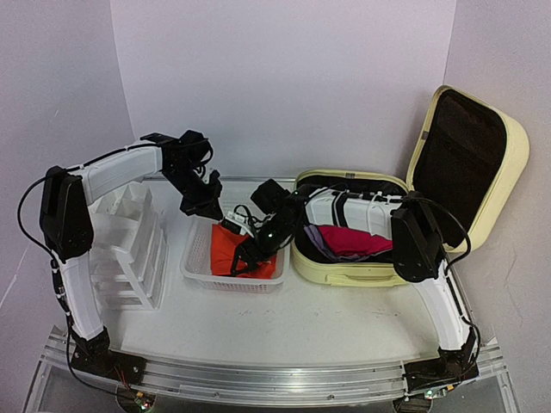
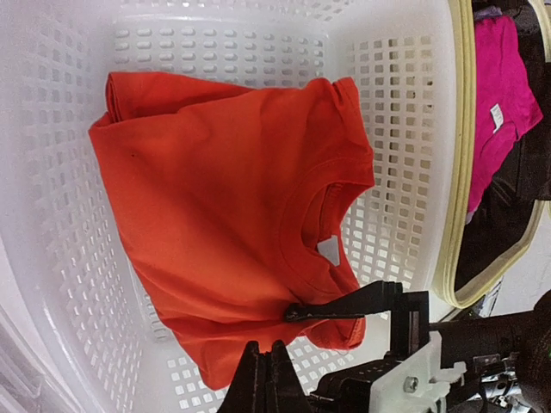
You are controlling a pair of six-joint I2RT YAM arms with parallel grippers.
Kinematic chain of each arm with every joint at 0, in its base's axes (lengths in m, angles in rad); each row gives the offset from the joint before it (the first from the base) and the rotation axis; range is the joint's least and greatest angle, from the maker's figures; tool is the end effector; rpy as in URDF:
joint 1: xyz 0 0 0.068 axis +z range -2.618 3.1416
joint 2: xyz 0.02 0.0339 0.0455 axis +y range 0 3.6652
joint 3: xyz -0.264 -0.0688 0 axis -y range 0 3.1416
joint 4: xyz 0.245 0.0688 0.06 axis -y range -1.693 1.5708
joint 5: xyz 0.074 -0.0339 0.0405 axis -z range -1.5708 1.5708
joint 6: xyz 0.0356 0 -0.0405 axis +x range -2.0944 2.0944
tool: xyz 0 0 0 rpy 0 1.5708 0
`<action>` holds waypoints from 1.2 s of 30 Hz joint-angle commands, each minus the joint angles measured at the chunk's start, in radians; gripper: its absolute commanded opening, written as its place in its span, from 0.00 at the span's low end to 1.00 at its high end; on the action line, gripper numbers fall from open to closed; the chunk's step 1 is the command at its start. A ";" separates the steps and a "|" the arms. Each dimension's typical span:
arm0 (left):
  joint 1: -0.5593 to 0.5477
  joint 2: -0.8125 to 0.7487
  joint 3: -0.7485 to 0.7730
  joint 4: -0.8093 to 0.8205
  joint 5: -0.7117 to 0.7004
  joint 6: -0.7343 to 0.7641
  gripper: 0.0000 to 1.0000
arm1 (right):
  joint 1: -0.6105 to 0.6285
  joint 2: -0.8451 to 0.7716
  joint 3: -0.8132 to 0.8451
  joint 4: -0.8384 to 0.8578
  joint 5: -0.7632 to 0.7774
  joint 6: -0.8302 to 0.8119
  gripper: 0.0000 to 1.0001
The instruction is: Open, take out, and arrange the luggage
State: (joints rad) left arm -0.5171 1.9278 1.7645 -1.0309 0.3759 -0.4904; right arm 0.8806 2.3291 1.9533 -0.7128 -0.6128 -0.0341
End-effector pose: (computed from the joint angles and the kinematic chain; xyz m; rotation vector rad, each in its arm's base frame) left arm 0.3440 -0.2107 0.2806 0.1438 2.8977 -0.7496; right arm 0.3021 0.3981 0.1797 -1.4100 2.3793 1.0738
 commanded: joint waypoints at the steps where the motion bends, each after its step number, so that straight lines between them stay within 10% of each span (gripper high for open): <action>1: 0.016 -0.179 -0.081 0.096 -0.069 -0.017 0.00 | -0.009 -0.075 -0.008 0.093 0.061 0.061 0.75; 11: 0.033 -0.195 -0.198 0.241 0.060 -0.030 0.00 | -0.038 -0.096 -0.078 0.208 -0.018 0.126 0.47; 28: 0.000 0.148 -0.102 0.145 -0.102 0.061 0.00 | -0.033 -0.185 -0.054 0.199 0.054 0.117 0.62; 36: -0.003 0.146 -0.085 0.131 -0.114 0.112 0.00 | -0.042 -0.247 -0.049 0.117 0.337 0.096 0.73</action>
State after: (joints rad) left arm -0.5190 2.0792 1.6306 -0.8673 0.2909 -0.4244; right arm 0.8429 2.1407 1.8641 -0.5724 -0.4591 0.0673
